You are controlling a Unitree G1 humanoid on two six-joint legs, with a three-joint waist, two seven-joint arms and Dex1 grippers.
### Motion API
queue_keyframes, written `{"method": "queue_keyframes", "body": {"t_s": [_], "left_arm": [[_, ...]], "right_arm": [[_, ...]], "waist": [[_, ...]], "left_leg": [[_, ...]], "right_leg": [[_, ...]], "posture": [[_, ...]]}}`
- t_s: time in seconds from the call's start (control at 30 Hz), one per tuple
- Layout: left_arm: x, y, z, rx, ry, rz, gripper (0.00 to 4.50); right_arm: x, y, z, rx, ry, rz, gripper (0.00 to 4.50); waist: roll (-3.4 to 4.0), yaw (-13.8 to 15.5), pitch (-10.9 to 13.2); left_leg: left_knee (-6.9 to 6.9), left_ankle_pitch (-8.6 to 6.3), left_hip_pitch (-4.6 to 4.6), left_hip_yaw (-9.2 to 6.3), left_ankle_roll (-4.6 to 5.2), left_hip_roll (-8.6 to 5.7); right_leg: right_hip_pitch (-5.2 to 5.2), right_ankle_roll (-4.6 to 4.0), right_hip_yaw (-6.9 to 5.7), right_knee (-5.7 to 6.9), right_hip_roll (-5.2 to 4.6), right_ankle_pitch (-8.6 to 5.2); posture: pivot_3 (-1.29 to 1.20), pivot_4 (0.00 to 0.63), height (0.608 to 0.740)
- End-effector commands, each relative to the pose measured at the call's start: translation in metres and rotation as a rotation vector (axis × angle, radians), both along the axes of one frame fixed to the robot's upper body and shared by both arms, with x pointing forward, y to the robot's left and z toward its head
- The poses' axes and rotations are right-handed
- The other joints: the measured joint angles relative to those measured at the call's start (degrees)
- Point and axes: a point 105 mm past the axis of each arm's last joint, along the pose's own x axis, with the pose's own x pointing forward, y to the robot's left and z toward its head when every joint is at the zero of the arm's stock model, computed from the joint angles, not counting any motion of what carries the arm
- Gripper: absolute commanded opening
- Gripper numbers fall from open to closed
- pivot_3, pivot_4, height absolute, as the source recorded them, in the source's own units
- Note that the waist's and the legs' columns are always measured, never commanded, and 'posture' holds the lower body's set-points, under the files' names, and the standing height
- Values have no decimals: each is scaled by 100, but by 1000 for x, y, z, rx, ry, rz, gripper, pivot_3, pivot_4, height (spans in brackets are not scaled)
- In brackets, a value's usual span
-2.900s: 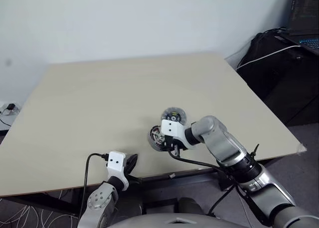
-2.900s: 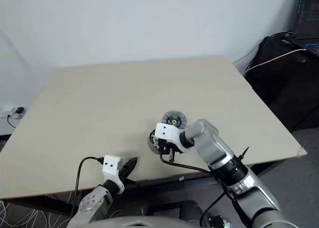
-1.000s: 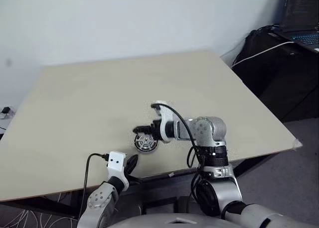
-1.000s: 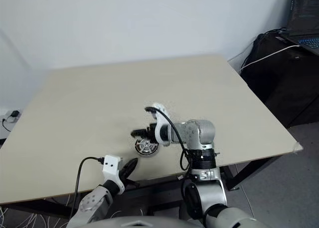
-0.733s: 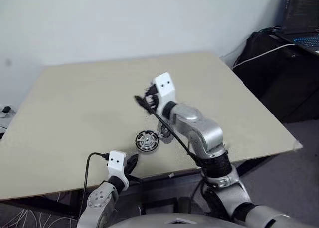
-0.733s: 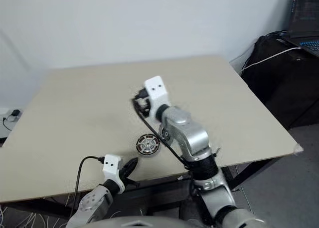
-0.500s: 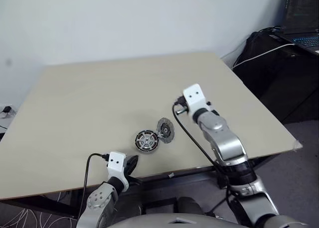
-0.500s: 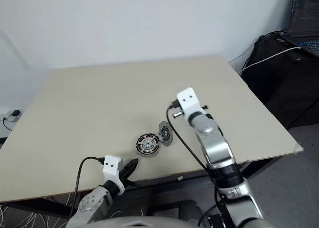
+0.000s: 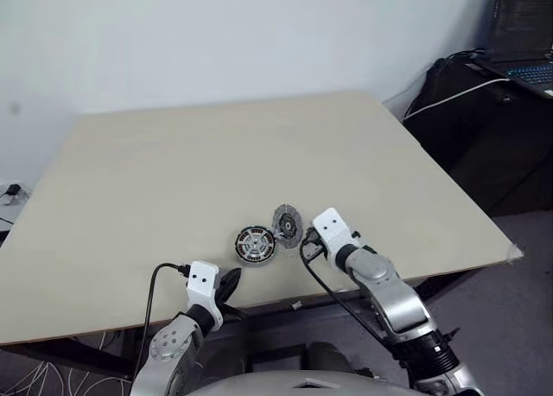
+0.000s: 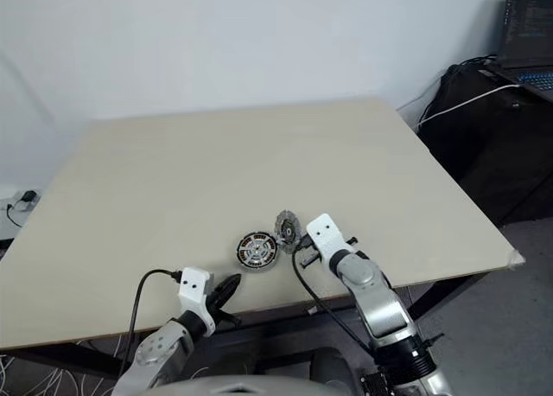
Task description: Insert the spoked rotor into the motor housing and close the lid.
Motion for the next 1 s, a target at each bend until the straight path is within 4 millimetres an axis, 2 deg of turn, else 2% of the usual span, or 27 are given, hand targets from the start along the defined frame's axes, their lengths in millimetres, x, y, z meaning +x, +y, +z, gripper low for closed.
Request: {"method": "queue_keyframes", "body": {"t_s": [0.03, 0.23, 0.47, 0.6, 0.8, 1.0], "left_arm": [[6, -1, 14, -13, -54, -11, 0], [3, 2, 11, -11, -44, -6, 0], [3, 3, 7, -7, -38, -4, 0], [3, 3, 7, -4, -40, -1, 0], [2, 4, 7, -5, -39, 13, 0], [2, 6, 7, -2, -40, 17, 0]], "right_arm": [[8, 13, 18, 55, -66, 26, 31], [10, 30, 29, 97, -76, 86, 31], [-11, 76, 36, 112, 9, 361, 31], [-20, 93, 37, 124, 48, 456, 31], [-16, 100, 31, 117, 73, 468, 31], [-12, 98, 25, 117, 92, 447, 31]], "waist": [[-9, -1, 11], [-14, 4, 23], [-10, -5, 30], [-11, -2, 31], [-12, -1, 31], [-10, 0, 33]], "left_leg": [[0, 0, 1, 0, 0, 0], [-1, 0, 1, -3, 2, -1], [-5, 0, 1, -6, 1, 2], [-5, -1, 1, -8, 1, 1], [-5, -1, 1, -8, 0, 0], [-5, -1, 0, -9, -1, 0]], "right_leg": [[1, 0, 0, 0, -1, 0], [-2, 13, -2, 1, 1, 7], [-6, 11, -4, 2, 2, 6], [-5, 12, -7, 1, 1, 7], [-4, 13, -7, 1, 0, 7], [-5, 14, -7, 1, 0, 8]], "posture": [[0, 0, 740], [0, 0, 740], [0, 0, 740], [0, 0, 740], [0, 0, 740], [0, 0, 740]]}}
